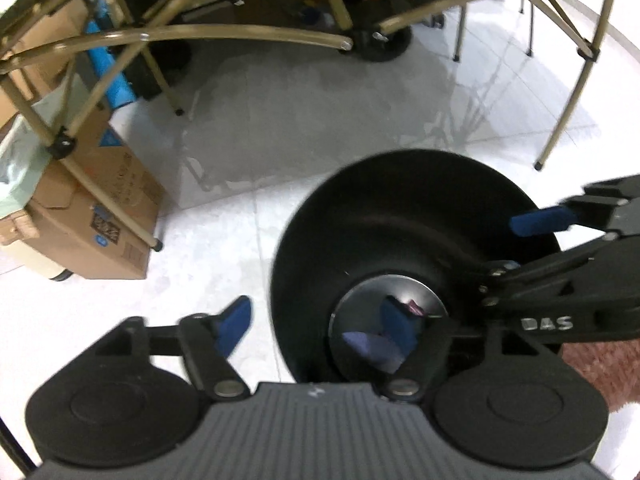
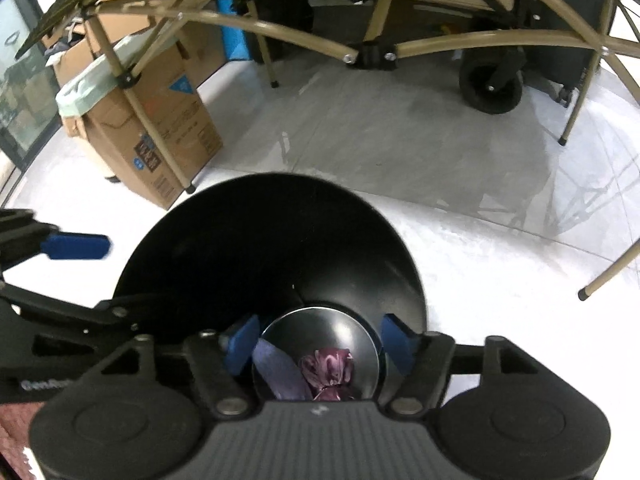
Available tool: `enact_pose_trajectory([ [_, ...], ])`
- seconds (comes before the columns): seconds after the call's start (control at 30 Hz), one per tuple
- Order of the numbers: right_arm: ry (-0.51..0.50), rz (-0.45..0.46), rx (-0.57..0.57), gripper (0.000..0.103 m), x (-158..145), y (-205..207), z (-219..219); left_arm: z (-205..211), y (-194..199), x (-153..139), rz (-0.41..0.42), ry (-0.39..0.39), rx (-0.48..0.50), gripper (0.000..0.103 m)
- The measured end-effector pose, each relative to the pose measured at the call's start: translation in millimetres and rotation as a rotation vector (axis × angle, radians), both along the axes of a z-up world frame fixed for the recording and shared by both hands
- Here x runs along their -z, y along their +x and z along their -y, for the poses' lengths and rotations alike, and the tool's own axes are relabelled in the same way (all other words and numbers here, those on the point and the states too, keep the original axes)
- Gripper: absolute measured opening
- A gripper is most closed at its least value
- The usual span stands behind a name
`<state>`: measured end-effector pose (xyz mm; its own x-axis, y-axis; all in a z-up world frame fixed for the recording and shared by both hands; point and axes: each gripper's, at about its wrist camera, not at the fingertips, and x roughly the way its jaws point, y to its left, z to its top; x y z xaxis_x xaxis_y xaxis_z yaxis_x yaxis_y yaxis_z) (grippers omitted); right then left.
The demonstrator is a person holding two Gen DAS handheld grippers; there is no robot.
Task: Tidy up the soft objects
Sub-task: 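Open both tools over the black bin, dropping the purple bag and pink satin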
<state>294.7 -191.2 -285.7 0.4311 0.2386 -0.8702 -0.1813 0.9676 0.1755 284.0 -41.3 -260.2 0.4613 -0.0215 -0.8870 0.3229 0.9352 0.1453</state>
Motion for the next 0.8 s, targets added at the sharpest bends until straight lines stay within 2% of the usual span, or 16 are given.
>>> enact_pose_trajectory([
  [0.13,0.012,0.002,0.023,0.081,-5.0,0.5,5.3,-4.0,-0.7,-9.4,0.031,-0.001,-0.019,0.090],
  [0.17,0.015,0.001,0.023,0.081,-6.2,0.3,6.5,-4.7,-1.0,-11.1,0.041,0.008,-0.027,0.096],
  [0.23,0.024,-0.001,0.025,0.084,-8.7,-0.7,8.2,-6.4,-2.7,-13.6,0.062,0.017,-0.037,0.100],
  [0.5,0.019,0.013,0.021,0.092,-17.3,-3.7,6.6,-16.8,-6.8,-25.4,0.071,0.019,-0.063,0.103],
  [0.67,0.010,0.006,0.006,0.094,-29.0,-9.4,2.7,-24.9,-11.9,-33.8,0.039,0.014,-0.096,0.103],
  [0.8,0.002,-0.027,0.011,0.102,-39.1,-17.1,-0.5,-30.6,-19.4,-37.6,0.010,0.018,-0.118,0.103],
])
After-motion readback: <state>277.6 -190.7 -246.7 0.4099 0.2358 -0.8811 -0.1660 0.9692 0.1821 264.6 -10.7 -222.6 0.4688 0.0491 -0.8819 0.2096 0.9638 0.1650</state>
